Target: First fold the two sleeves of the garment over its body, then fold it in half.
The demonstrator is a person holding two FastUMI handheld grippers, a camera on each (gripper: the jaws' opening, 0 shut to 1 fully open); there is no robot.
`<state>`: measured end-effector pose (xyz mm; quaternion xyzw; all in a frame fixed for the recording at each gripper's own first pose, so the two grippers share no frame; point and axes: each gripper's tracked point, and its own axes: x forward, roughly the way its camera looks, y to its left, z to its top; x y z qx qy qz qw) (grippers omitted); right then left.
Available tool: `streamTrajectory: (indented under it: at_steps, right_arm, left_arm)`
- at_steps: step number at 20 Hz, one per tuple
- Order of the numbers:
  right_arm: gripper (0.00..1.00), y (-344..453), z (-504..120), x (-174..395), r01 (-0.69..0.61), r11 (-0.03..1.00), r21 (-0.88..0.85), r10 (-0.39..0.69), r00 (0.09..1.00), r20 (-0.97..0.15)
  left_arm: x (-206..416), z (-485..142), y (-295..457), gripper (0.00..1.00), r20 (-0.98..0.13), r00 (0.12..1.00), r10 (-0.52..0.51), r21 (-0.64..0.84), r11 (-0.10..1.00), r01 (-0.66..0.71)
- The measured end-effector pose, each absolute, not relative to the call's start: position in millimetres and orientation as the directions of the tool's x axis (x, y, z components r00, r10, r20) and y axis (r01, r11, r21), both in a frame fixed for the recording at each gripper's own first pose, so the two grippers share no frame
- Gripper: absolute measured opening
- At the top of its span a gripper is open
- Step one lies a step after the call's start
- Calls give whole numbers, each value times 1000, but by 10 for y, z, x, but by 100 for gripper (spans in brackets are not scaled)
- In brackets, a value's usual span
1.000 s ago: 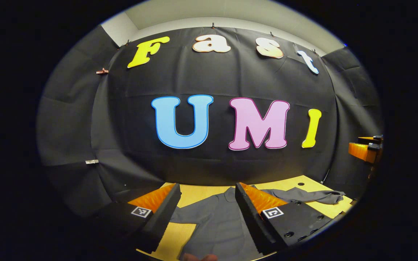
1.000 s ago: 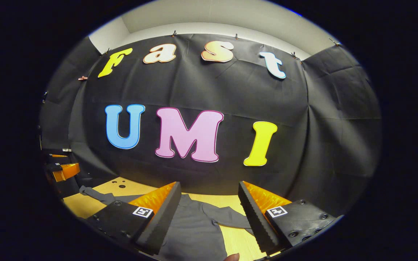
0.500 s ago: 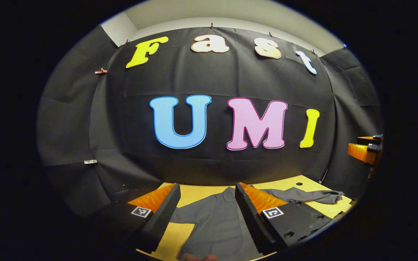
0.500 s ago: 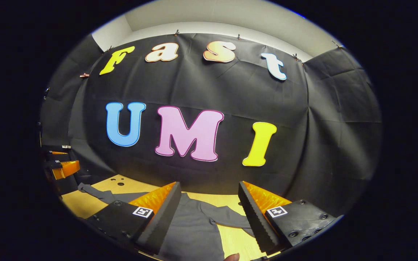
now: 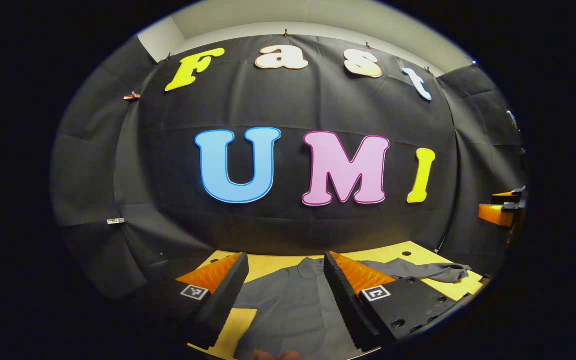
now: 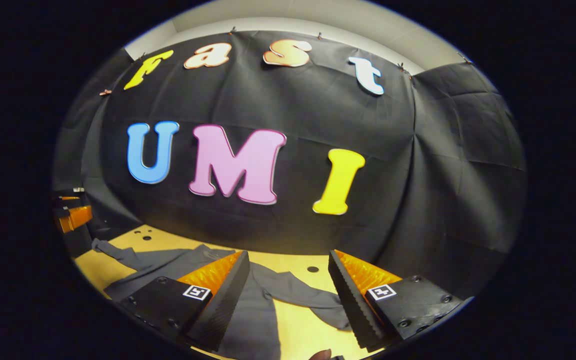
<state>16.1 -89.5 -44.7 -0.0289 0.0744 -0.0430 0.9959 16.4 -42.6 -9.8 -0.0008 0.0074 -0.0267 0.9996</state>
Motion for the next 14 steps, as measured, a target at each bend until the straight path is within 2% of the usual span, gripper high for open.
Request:
streamTrajectory:
  at_steps: [6,14]
  right_arm:
    - [98,-1975,-1325,442,164,985,-61,-175,933,-314]
    - [98,-2765,-2682,753,181,983,17,-145,837,-528]
  left_arm:
    - [390,-107,-848,95,-28,999,-19,-10,1000,19]
    - [535,-220,-1424,95,-90,995,36,25,999,-33]
